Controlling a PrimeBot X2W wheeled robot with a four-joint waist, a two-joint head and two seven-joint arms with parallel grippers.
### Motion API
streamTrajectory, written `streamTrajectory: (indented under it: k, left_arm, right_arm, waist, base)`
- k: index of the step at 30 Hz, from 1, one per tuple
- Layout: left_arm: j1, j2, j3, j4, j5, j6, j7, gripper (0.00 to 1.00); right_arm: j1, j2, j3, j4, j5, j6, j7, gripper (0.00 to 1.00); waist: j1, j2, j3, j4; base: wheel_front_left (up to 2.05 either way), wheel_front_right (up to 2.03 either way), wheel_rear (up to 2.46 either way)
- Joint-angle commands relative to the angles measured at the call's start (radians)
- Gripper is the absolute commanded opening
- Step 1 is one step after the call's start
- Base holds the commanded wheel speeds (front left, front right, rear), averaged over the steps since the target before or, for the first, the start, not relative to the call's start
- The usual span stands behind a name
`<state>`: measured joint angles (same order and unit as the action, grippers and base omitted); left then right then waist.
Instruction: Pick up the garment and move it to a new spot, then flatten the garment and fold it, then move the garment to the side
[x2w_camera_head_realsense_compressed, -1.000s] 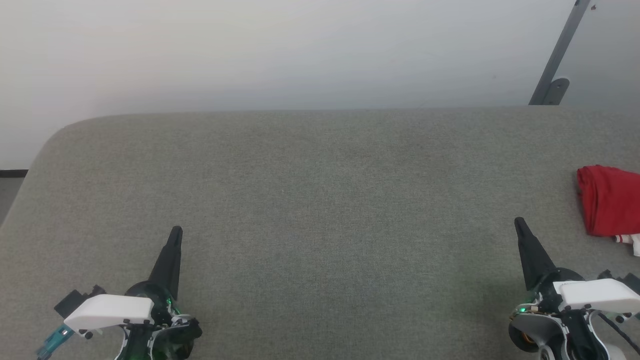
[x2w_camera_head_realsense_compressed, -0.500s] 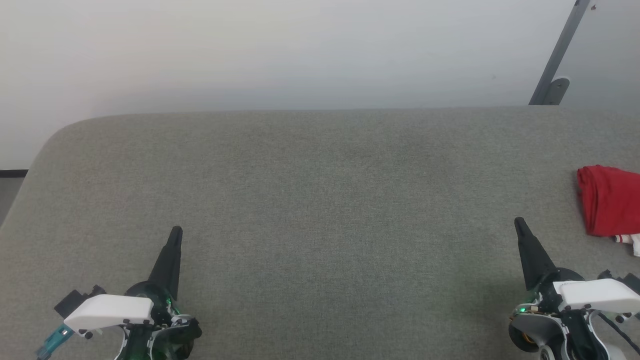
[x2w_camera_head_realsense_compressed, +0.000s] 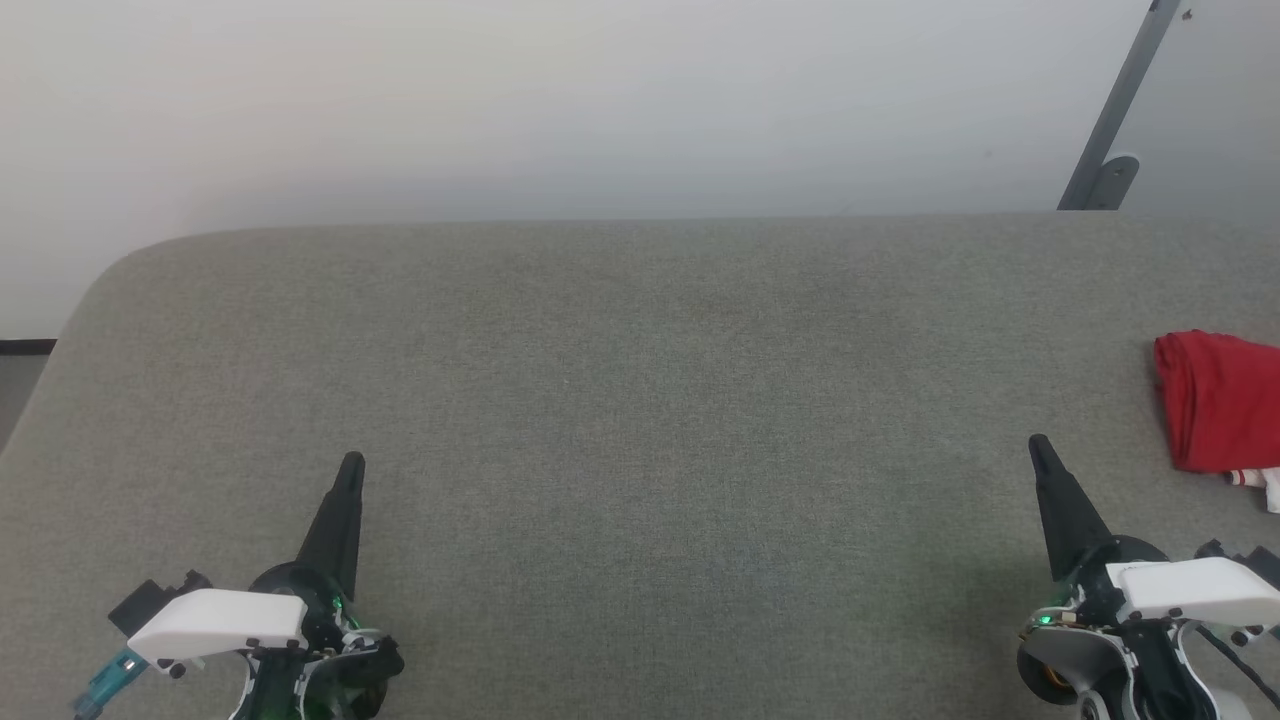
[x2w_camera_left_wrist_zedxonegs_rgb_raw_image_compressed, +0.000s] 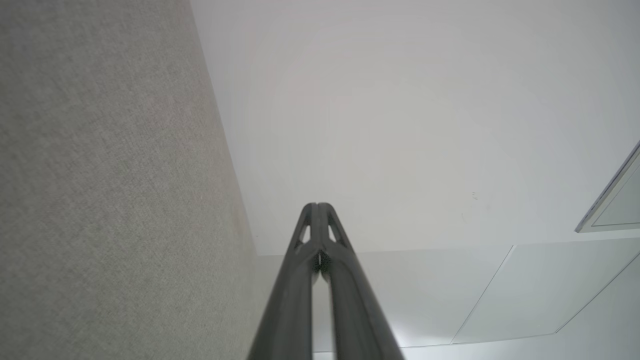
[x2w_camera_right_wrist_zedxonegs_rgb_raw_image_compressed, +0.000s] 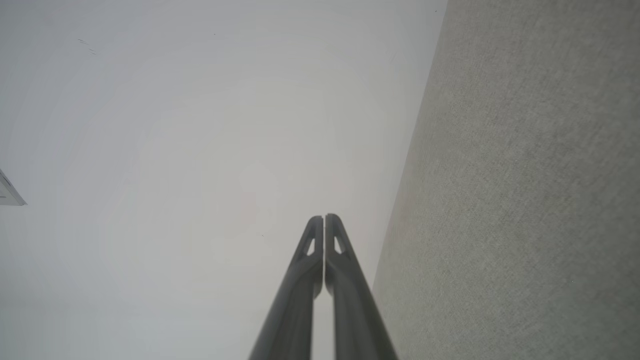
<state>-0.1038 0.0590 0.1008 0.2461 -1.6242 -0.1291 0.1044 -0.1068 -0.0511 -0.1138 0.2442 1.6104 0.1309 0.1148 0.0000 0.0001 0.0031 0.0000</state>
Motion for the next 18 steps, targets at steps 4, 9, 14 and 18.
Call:
streamTrajectory:
  k: [4,9,14,18]
  left_arm:
    - [-0.011,-0.001,0.004,0.0,0.005,-0.003,0.005,0.0]
    - [-0.011,-0.001,0.005,0.0,0.006,-0.003,0.006,0.0]
    - [-0.011,-0.002,0.006,0.0,0.006,-0.003,0.007,0.0]
    - [-0.011,-0.003,0.006,0.0,0.007,-0.003,0.007,0.0]
  right_arm:
    - [-0.006,0.003,-0.001,0.003,0.004,0.0,0.003,0.0]
    - [-0.006,0.003,-0.001,0.003,0.004,0.0,0.002,0.0]
    - [-0.006,0.003,-0.001,0.003,0.004,0.0,0.002,0.0]
    - [-0.006,0.003,0.0,0.003,0.004,0.0,0.002,0.0]
  waist:
    - [0.0,-0.0001,0.0,0.0]
    - [0.0,-0.0001,0.0,0.0]
    - [0.0,-0.0001,0.0,0.0]
    - [0.0,-0.0001,0.0,0.0]
  base:
    - [0.0,0.0,0.0]
    - [0.0,0.0,0.0]
    - [0.0,0.0,0.0]
    - [0.0,0.0,0.0]
